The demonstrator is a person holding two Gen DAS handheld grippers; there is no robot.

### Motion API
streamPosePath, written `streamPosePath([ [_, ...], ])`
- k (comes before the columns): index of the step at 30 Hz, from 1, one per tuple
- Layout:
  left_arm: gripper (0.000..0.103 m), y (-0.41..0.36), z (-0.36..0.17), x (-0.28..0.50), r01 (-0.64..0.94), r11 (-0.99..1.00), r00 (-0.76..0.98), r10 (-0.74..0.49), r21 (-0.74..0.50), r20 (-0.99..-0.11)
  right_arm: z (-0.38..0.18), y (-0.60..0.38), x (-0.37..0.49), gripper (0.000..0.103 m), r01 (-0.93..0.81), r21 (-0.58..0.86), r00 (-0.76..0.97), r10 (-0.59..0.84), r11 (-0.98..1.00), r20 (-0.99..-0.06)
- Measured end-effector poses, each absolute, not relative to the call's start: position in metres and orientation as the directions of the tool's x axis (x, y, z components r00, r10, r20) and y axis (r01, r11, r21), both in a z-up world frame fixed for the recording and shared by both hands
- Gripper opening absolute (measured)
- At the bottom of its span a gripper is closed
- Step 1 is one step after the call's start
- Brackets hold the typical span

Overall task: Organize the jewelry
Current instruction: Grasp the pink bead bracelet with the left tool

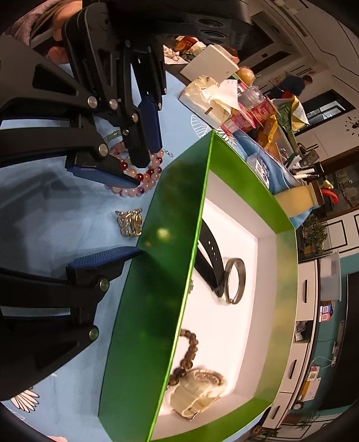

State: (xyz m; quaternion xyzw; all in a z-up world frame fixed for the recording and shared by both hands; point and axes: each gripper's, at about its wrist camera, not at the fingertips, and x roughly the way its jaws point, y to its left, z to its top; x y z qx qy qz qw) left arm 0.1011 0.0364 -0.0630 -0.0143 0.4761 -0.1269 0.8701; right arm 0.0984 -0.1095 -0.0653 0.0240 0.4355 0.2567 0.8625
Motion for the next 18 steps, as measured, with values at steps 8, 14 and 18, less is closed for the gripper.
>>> streamPosePath([
  [8, 0.008, 0.035, -0.063, 0.102, 0.204, 0.97, 0.528, -0.221, -0.13, -0.82, -0.069, -0.102, 0.098, 0.021, -0.428, 0.218, 0.504, 0.432, 0.877, -0.748],
  [14, 0.008, 0.038, -0.05, 0.095, 0.2, 0.966, 0.561, -0.248, -0.161, -0.79, -0.06, -0.111, 0.09, 0.02, -0.43, 0.232, 0.528, 0.451, 0.873, -0.719],
  [18, 0.008, 0.037, -0.033, 0.089, 0.213, 0.96, 0.579, -0.274, -0.181, -0.768, -0.049, -0.121, 0.083, 0.02, -0.43, 0.252, 0.538, 0.47, 0.867, -0.699],
])
